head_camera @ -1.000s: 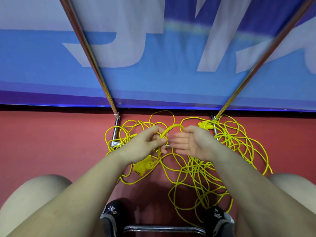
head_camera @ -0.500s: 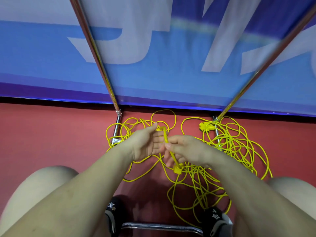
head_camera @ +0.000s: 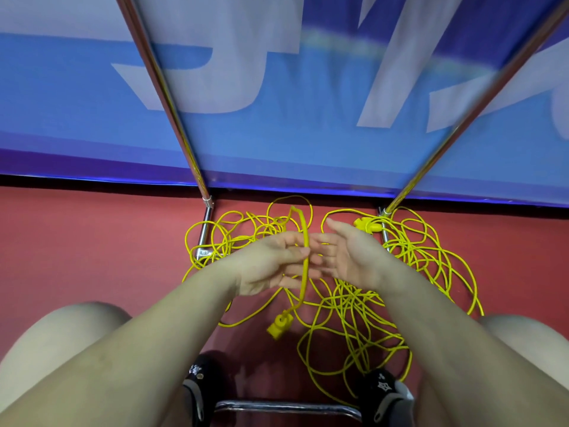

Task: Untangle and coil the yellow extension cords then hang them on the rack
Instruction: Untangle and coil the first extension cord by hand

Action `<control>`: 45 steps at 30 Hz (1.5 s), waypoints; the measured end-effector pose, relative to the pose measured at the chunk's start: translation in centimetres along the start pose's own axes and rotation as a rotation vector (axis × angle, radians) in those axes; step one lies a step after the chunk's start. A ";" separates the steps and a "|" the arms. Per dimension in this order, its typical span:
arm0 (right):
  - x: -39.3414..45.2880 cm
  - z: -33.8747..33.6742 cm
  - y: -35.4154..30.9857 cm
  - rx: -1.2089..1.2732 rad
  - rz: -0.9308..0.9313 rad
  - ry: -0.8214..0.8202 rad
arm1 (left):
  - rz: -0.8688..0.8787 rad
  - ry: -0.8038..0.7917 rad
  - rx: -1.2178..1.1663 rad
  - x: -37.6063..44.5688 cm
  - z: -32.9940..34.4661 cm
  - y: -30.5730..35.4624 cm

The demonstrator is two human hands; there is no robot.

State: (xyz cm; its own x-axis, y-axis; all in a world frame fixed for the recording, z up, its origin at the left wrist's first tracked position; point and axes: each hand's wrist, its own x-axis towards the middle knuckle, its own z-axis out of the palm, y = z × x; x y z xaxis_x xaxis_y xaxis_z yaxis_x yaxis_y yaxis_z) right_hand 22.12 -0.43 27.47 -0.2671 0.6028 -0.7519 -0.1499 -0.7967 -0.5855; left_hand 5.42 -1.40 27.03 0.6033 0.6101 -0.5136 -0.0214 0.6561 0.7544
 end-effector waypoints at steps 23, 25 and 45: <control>-1.4 0.9 0.8 -0.610 -0.226 -0.045 | 0.189 0.382 -0.428 1.7 -2.0 1.2; -1.0 0.7 0.6 -0.547 -0.230 0.037 | 0.197 0.317 -0.318 1.3 -1.7 1.3; -1.7 0.1 -1.1 -0.227 -0.207 -0.179 | -0.044 0.313 -0.347 2.5 -2.4 0.9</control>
State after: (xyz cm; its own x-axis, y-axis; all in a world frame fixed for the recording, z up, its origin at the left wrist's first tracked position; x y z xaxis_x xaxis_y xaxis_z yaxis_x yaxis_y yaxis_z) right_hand 22.67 -0.58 29.41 -0.4190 0.7169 -0.5572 -0.0080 -0.6166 -0.7873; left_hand 5.00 1.76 25.50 0.3411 0.6483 -0.6807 -0.2991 0.7613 0.5753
